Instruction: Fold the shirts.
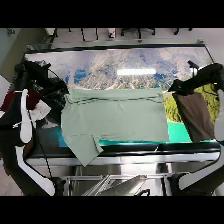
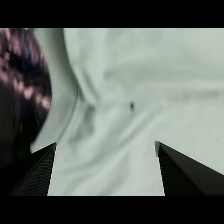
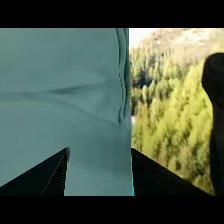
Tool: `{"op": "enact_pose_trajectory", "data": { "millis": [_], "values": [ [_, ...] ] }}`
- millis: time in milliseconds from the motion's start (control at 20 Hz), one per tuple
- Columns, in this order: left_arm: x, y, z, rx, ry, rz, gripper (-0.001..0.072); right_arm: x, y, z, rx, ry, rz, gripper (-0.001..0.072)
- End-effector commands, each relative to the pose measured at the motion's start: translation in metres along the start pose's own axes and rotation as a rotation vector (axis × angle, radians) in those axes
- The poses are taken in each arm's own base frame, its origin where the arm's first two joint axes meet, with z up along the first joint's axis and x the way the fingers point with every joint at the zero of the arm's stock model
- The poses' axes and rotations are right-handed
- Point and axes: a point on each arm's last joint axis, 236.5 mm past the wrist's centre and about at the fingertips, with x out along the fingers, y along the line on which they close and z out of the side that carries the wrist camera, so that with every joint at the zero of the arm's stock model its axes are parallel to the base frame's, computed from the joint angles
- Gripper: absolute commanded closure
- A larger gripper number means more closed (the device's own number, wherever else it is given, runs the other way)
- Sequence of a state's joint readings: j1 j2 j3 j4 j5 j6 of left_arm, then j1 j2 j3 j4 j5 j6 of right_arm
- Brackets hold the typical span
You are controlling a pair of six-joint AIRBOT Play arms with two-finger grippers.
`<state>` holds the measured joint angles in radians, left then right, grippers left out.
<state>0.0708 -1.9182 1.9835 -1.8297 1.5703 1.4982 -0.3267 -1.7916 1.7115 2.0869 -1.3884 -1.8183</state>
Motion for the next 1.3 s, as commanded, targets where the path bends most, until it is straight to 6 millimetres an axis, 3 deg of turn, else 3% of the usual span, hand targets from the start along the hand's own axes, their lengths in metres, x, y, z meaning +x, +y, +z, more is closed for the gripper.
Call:
{"op": "enact_pose_trajectory", "data": {
  "millis": [0, 50, 100, 150, 250, 350, 500, 600, 900, 950, 1000, 1050, 1150, 1200, 1250],
  "values": [
    [-0.034, 0.023, -0.068, -0.052, 0.1, 0.081, 0.0013, -0.059, -0.004, -0.043, 0.01, 0.023, 0.004, 0.0279],
    [-0.032, 0.033, -0.097, -0.062, 0.109, 0.118, 0.0013, -0.065, -0.009, -0.065, 0.021, 0.032, 0.005, 0.0279],
    [-0.025, 0.036, -0.126, -0.071, 0.107, 0.116, 0.0061, -0.067, -0.014, -0.089, 0.04, 0.046, 0.01, 0.0278],
    [-0.014, 0.038, -0.155, -0.081, 0.098, 0.106, 0.0071, -0.066, -0.021, -0.117, 0.082, 0.061, 0.015, 0.0275],
    [0.018, 0.033, -0.214, -0.123, 0.071, 0.035, 0.007, -0.055, -0.04, -0.154, 0.178, 0.022, -0.003, 0.0269],
    [0.047, 0.025, -0.257, -0.198, 0.072, -0.06, 0.007, -0.038, -0.05, -0.174, 0.234, -0.016, 0.002, 0.0269],
    [0.07, 0.015, -0.295, -0.27, 0.09, -0.152, 0.0071, -0.013, -0.051, -0.19, 0.281, 0.019, 0.048, 0.0269],
    [0.078, 0.017, -0.3, -0.288, 0.061, -0.156, 0.0071, -0.003, -0.046, -0.191, 0.293, 0.041, 0.1, 0.0269],
    [0.091, 0.007, -0.285, -0.363, 0.082, -0.214, 0.0072, 0.031, -0.042, -0.206, 0.304, 0.163, 0.142, 0.0269],
    [0.093, 0.005, -0.284, -0.357, 0.099, -0.212, 0.0192, 0.037, -0.039, -0.21, 0.303, 0.189, 0.149, 0.0269],
    [0.094, 0.003, -0.283, -0.343, 0.115, -0.209, 0.0376, 0.043, -0.038, -0.214, 0.303, 0.209, 0.153, 0.0269],
    [0.096, -0.001, -0.281, -0.326, 0.125, -0.208, 0.0475, 0.048, -0.036, -0.217, 0.301, 0.231, 0.157, 0.0269],
    [0.1, -0.01, -0.278, -0.277, 0.137, -0.198, 0.0476, 0.058, -0.033, -0.223, 0.304, 0.268, 0.167, 0.027],
    [0.101, -0.014, -0.277, -0.257, 0.142, -0.194, 0.0537, 0.062, -0.031, -0.226, 0.301, 0.287, 0.171, 0.027],
    [0.101, -0.017, -0.275, -0.226, 0.143, -0.196, 0.0693, 0.066, -0.028, -0.229, 0.294, 0.307, 0.175, 0.0271]
  ]
}}
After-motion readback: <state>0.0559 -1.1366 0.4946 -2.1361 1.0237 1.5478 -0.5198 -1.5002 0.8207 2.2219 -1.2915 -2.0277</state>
